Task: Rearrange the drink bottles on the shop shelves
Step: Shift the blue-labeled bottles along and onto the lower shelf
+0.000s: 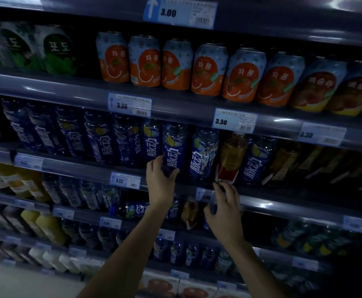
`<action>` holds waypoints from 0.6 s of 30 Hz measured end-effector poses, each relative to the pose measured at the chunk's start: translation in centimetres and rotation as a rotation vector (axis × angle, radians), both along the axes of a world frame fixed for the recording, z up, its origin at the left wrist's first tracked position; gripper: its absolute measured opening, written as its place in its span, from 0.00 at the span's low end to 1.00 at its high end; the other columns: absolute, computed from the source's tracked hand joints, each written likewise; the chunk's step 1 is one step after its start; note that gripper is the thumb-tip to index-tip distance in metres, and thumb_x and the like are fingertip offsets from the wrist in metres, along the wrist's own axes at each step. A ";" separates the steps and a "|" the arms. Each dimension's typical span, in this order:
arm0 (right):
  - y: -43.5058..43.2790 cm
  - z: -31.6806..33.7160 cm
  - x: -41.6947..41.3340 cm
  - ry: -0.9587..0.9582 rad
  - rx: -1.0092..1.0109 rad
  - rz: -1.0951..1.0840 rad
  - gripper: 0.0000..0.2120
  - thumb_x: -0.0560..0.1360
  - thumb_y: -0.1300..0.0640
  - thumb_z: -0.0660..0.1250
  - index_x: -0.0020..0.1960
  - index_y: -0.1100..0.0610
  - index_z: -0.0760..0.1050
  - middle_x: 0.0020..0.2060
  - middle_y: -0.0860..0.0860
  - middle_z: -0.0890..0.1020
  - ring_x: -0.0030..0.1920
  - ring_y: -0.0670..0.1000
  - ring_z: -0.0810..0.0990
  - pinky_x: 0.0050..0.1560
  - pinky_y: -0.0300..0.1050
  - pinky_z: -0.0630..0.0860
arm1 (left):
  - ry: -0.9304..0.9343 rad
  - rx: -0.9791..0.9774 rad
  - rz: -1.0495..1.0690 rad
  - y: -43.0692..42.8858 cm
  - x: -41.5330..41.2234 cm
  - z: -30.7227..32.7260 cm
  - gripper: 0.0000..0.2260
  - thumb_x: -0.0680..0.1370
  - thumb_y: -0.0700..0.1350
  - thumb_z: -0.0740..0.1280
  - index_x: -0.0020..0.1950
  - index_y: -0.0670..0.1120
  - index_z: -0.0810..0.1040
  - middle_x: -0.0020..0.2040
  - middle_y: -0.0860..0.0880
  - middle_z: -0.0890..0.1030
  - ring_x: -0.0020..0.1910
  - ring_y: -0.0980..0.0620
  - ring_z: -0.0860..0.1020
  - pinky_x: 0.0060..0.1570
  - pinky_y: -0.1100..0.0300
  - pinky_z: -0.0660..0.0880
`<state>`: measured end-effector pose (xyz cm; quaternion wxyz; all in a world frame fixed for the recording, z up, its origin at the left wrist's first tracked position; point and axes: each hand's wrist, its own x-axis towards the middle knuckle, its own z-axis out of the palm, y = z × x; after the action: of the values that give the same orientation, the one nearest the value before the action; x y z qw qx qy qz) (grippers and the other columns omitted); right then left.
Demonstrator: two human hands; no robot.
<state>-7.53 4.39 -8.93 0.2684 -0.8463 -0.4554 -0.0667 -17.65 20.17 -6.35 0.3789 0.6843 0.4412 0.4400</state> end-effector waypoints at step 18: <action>0.2 -0.1 -0.1 -0.005 -0.016 -0.005 0.28 0.75 0.55 0.66 0.74 0.57 0.63 0.72 0.55 0.63 0.74 0.56 0.57 0.71 0.50 0.61 | 0.096 -0.020 0.026 -0.1 1.8 1.0 0.29 0.74 0.47 0.73 0.72 0.47 0.64 0.68 0.46 0.69 0.64 0.44 0.70 0.62 0.44 0.71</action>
<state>-7.61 4.56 -9.05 0.2605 -0.8493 -0.4544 -0.0657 -15.84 20.09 -5.37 0.3582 0.6951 0.4720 0.4071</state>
